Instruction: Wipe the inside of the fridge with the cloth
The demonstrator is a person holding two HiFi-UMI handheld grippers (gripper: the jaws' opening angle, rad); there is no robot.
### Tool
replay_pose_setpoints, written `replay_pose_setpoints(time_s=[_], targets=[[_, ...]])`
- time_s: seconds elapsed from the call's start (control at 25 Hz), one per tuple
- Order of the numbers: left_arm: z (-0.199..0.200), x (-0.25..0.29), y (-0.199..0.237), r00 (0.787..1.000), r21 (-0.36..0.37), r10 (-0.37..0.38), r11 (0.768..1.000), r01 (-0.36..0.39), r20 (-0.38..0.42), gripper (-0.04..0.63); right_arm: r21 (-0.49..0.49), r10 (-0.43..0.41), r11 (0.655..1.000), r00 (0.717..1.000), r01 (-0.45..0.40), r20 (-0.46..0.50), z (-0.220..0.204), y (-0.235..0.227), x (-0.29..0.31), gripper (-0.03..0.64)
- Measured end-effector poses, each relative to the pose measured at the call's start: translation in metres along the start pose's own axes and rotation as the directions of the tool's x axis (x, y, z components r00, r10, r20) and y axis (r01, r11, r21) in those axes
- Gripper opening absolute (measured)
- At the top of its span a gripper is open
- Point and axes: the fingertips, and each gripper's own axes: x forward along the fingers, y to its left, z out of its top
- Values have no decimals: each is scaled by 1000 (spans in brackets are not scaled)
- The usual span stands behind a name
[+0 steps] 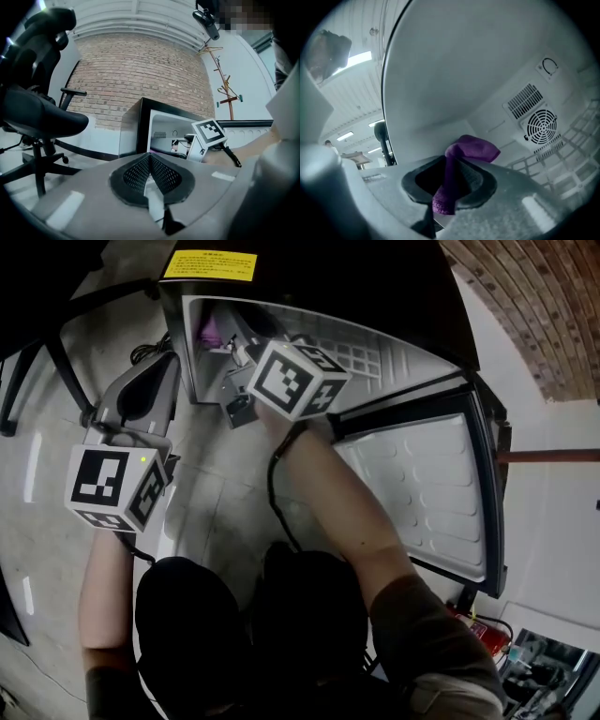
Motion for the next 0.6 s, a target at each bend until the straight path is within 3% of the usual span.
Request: replay_pose_setpoints(time_s=[0.28, 0.52, 0.6], targets=[[-29, 0, 0, 998, 14, -14, 1000, 14, -56, 18, -190, -138, 976, 973, 102, -186, -35, -17, 11, 51], [-46, 6, -7, 995, -8, -30, 1000, 29, -98, 18, -221, -234, 959, 932, 176, -277, -53, -39, 5, 51], [-47, 8, -11, 993, -4, -43, 999, 43, -106, 20, -208, -226, 962, 944, 177, -242, -45, -38, 1, 51]])
